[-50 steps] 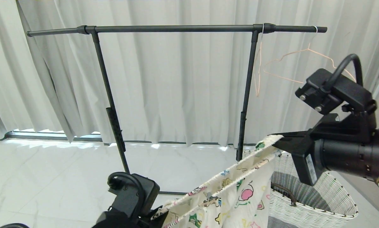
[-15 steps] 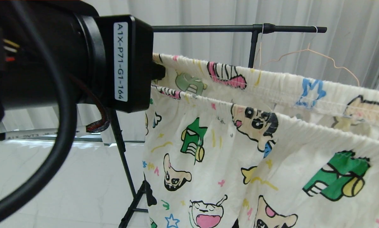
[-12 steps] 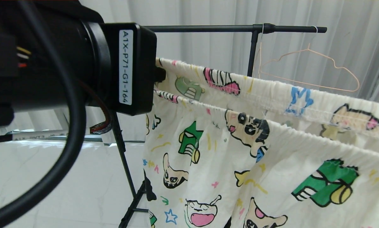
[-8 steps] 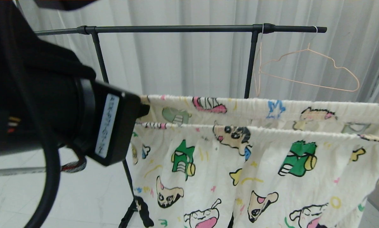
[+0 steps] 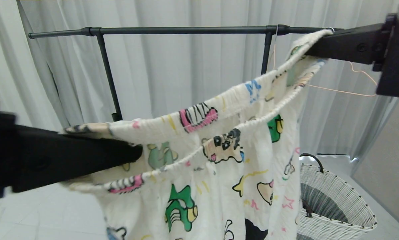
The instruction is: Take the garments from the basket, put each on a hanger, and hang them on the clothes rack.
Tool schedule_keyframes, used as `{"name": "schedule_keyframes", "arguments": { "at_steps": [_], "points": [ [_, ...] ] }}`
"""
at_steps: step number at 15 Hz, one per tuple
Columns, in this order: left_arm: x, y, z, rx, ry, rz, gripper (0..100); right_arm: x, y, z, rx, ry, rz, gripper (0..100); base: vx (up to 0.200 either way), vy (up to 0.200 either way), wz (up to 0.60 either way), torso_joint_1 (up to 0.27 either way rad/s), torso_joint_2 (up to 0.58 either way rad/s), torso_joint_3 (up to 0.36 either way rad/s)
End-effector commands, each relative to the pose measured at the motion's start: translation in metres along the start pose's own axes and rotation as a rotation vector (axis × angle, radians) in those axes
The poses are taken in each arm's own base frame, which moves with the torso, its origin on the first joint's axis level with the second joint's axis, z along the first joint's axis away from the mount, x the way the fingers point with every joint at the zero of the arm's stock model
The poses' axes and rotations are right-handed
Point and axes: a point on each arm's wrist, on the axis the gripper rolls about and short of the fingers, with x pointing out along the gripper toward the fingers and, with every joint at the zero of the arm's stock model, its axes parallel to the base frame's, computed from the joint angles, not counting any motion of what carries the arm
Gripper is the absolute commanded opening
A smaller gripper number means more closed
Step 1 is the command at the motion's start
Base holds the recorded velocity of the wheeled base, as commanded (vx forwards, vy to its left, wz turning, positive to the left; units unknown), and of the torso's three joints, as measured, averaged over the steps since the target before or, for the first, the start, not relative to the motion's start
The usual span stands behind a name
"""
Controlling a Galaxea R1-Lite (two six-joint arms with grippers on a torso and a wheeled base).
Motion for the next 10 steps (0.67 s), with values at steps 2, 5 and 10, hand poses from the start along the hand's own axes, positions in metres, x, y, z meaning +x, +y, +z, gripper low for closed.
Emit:
{"name": "schedule_keyframes", "arguments": {
  "at_steps": [2, 5, 10],
  "points": [
    [-0.047, 0.009, -0.009, -0.066, -0.057, -0.17, 0, 0.045, 0.004, -0.015, 0.003, 0.043, 0.009, 0, 0.0, 0.0, 0.0, 0.0, 0.0, 0.0],
    [-0.055, 0.004, -0.014, -0.067, -0.035, -0.249, 0, 0.05, 0.005, -0.017, 0.003, 0.043, 0.008, 0, 0.0, 0.0, 0.0, 0.0, 0.0, 0.0],
    [-0.052, -0.007, -0.021, -0.011, 0.012, -0.301, 0, 0.048, 0.002, -0.016, 0.005, 0.038, -0.003, 0, 0.0, 0.0, 0.0, 0.0, 0.0, 0.0]
  ]
}}
